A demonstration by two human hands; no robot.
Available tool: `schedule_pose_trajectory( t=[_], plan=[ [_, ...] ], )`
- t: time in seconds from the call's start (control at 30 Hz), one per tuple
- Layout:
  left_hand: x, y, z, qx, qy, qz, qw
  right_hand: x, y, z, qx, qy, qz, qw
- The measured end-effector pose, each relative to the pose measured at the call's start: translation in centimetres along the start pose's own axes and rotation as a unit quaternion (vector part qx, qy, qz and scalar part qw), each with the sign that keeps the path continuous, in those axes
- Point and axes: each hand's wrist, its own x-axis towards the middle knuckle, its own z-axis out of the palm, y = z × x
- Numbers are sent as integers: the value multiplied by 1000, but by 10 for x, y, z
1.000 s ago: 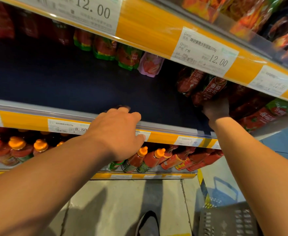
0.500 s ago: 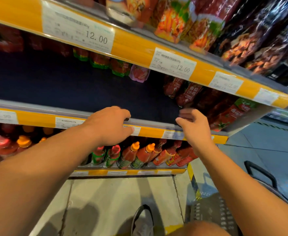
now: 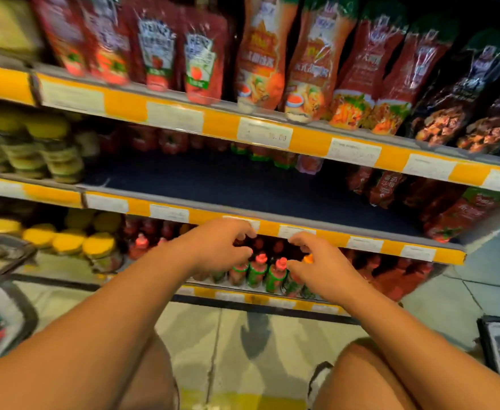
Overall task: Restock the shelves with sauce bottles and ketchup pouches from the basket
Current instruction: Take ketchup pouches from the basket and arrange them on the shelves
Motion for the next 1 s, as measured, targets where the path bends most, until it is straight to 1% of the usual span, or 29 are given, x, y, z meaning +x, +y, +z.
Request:
schedule_pose_trajectory(
  t=[0.07, 0.1, 0.13, 0.2, 0.33, 0.43, 0.5, 0.57, 0.63, 0.73, 0.9, 0.97, 1.0],
  plan=[
    [-42, -19, -14, -2, 10, -18, 1000, -9, -27, 10, -7, -18, -35, 999],
    [-65, -29, -22, -7, 28, -30, 999, -13, -41, 15, -7, -27, -48, 998],
    [-90, -40, -29, -21, 56, -42, 997, -17, -56, 22, 1, -32, -62, 998],
    [-143, -66, -43, -84, 128, -67, 986, -24, -88, 36, 27, -36, -86, 995],
    [-259, -119, -58, -181, 245, -161, 939, -42, -162, 67, 53, -59, -156, 985],
    [-341, -152, -58, -188, 324, -227, 899, -58, -219, 89, 82, -83, -207, 971],
    [-392, -171, -51, -197, 361, -272, 870, -70, -253, 107, 62, -101, -248, 962],
    [-436, -193, -41, -217, 380, -313, 843, -83, -282, 125, 41, -125, -284, 950],
    [-472, -216, -28, -213, 391, -356, 821, -93, -308, 145, 22, -159, -318, 934],
    [-513, -240, -10, -208, 386, -424, 792, -103, -343, 178, -16, -218, -366, 905],
    [-544, -276, 20, -213, 327, -537, 748, -119, -391, 237, -57, -295, -388, 871],
    [-541, -289, 32, -196, 285, -568, 747, -125, -405, 263, -71, -329, -382, 861],
    [-537, -296, 38, -185, 259, -574, 754, -127, -411, 276, -78, -343, -380, 856]
  ],
)
